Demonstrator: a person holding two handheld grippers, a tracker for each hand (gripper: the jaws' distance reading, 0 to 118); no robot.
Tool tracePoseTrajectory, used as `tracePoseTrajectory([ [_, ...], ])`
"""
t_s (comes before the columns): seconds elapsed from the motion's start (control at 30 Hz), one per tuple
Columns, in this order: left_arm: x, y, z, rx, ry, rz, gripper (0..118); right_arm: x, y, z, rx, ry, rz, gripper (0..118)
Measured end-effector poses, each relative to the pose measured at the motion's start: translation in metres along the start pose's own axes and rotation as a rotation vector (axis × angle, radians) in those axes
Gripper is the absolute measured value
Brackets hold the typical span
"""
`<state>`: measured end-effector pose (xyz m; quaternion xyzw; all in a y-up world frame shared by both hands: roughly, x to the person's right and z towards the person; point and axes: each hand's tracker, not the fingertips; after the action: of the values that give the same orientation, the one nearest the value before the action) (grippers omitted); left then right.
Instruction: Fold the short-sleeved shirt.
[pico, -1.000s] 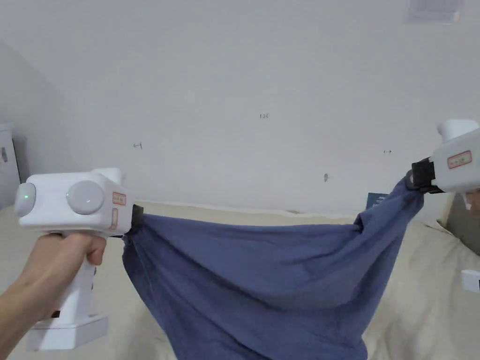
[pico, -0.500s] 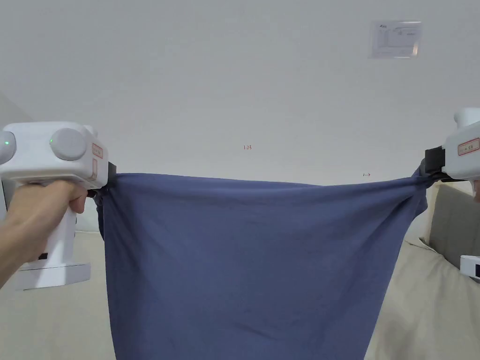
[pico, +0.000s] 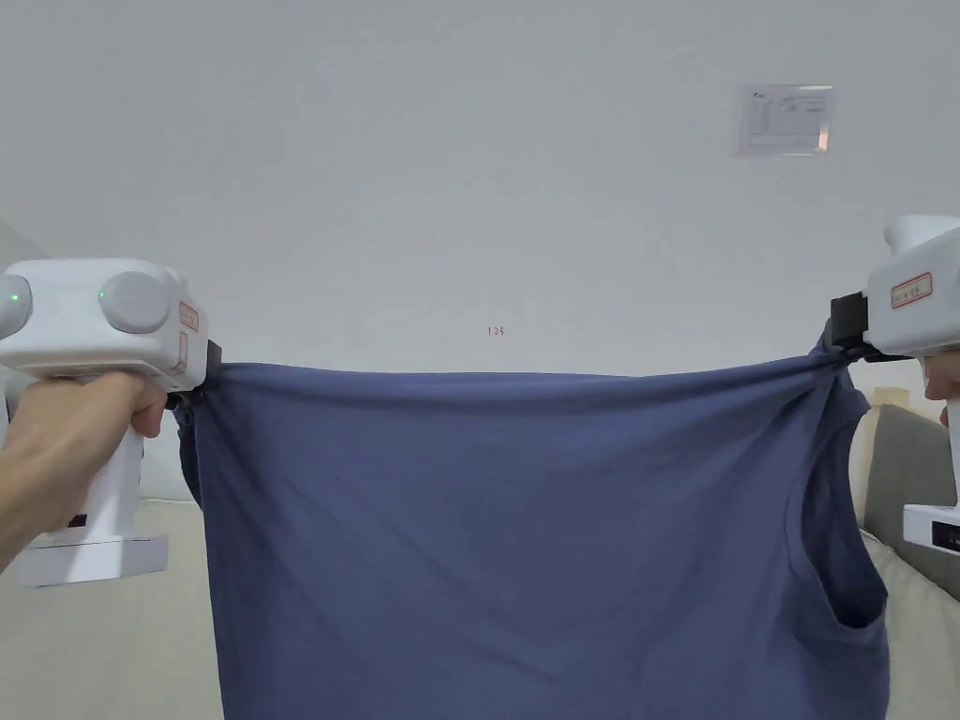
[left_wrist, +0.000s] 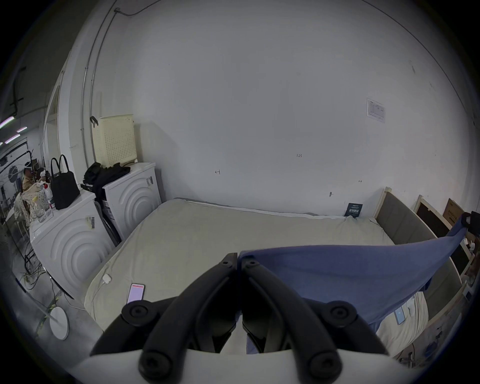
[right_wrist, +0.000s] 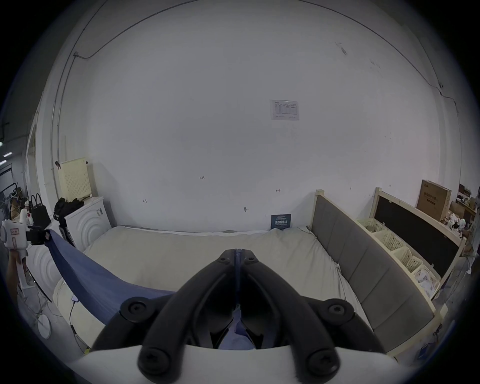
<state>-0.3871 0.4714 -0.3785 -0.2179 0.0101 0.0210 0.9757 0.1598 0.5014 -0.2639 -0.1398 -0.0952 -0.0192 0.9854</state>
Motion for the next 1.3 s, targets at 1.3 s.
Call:
tracePoseTrajectory([
  [1.3,0.107,0.138,-0.289,0.068,0.202,-0.094,0,-0.02,0.095,-0.328,-0.016,-0.094,0.059,4],
])
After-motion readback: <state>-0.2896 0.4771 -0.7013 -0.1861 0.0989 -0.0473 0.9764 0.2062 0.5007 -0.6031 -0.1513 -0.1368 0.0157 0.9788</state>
